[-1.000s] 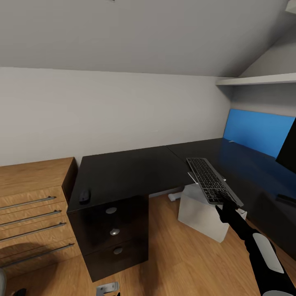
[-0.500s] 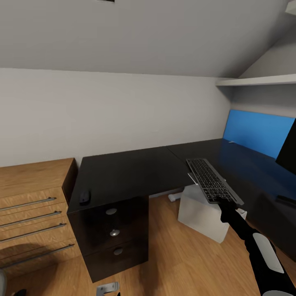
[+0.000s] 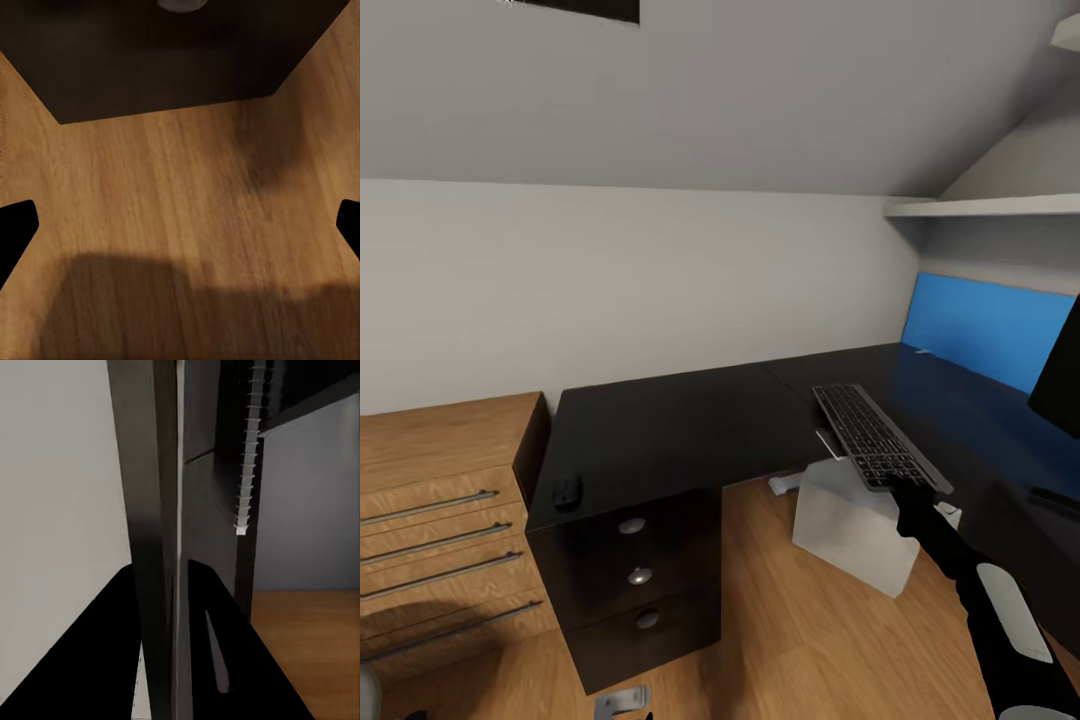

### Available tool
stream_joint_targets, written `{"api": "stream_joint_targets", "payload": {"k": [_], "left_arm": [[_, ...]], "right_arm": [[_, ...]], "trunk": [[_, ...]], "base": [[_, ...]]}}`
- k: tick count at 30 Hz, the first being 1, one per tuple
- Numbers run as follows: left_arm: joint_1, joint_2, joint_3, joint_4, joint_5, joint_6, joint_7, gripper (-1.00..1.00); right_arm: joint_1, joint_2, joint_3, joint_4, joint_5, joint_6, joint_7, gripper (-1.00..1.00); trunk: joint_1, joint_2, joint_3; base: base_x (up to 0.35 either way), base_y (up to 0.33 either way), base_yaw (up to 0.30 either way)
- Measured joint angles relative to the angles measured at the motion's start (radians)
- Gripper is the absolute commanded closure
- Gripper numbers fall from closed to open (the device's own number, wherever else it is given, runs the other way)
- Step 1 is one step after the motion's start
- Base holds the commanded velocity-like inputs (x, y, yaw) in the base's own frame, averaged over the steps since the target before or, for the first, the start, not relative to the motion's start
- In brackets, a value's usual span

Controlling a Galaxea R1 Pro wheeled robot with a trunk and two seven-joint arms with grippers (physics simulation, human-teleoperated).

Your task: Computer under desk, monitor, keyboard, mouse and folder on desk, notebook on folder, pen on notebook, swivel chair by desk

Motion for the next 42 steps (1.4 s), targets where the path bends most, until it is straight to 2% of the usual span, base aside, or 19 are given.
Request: {"api": "stream_joint_targets", "payload": {"k": [2, 3, 10, 11, 12, 13, 14, 18, 20, 26, 35, 42], "left_arm": [[0.0, 0.0, 0.0, 0.001, 0.0, 0.0, 0.0, -1.0], [0.0, 0.0, -0.001, 0.009, 0.0, 0.0, 0.0, -1.0], [0.0, 0.0, -0.003, 0.021, 0.0, -0.001, 0.0, -1.0], [0.0, 0.0, -0.003, 0.022, 0.0, -0.001, 0.0, -1.0], [0.0, 0.0, -0.003, 0.022, 0.0, -0.001, 0.0, -1.0], [0.0, 0.0, -0.003, 0.022, 0.0, -0.001, 0.0, -1.0], [0.0, 0.0, -0.002, 0.022, 0.0, -0.001, 0.0, -1.0], [0.0, 0.0, -0.003, 0.022, 0.0, -0.001, 0.0, -1.0], [0.0, 0.0, -0.002, 0.022, 0.0, -0.001, -0.001, -1.0], [0.0, 0.0, -0.003, 0.025, 0.0, 0.0, 0.0, -1.0], [0.0, 0.0, -0.007, 0.035, -0.001, -0.003, 0.001, -1.0], [0.0, -0.001, -0.009, 0.036, -0.001, -0.002, 0.002, -1.0]], "right_arm": [[0.0, 0.001, 0.015, -0.003, 0.001, 0.001, 0.001, 1.0], [0.0, 0.001, 0.042, -0.004, 0.001, 0.002, 0.002, 1.0], [0.0, 0.002, 0.139, -0.019, 0.001, 0.002, 0.005, 1.0], [0.0, 0.002, 0.164, -0.026, -0.001, 0.002, 0.005, 1.0], [0.001, 0.001, 0.214, -0.042, -0.007, 0.002, 0.004, 1.0], [0.002, 0.002, 0.246, -0.049, -0.003, 0.001, 0.003, 1.0], [0.002, 0.001, 0.251, -0.052, 0.0, 0.002, 0.002, 1.0], [0.007, 0.003, 0.322, -0.065, -0.003, -0.001, 0.004, 1.0], [0.008, 0.013, 0.344, -0.068, -0.006, -0.002, 0.004, 1.0], [0.009, 0.064, 0.353, -0.07, -0.005, -0.001, 0.005, 1.0], [0.01, 0.086, 0.357, -0.069, -0.005, -0.003, 0.003, 1.0], [0.011, 0.093, 0.364, -0.069, -0.003, -0.003, -0.001, 1.0]], "trunk": [[-0.004, 0.007, 0.003], [-0.004, 0.007, 0.003], [-0.004, 0.007, 0.003], [-0.004, 0.007, 0.003], [-0.004, 0.007, 0.003], [-0.004, 0.007, 0.003], [-0.004, 0.007, 0.003], [-0.004, 0.007, 0.003], [-0.004, 0.007, 0.003], [-0.004, 0.007, 0.003], [-0.004, 0.007, 0.01], [-0.003, 0.007, 0.019]], "base": [[0.0, 0.0, 0.0], [0.0, 0.0, 0.0], [0.0, 0.0, 0.0], [0.0, 0.0, 0.0], [0.0, 0.0, 0.0], [0.0, 0.0, 0.0], [0.0, 0.0, 0.0], [0.0, 0.0, 0.0], [0.0, 0.0, 0.0], [0.0, 0.0, 0.0], [-0.012, 0.0, 0.059], [-0.265, 0.0, 0.021]]}}
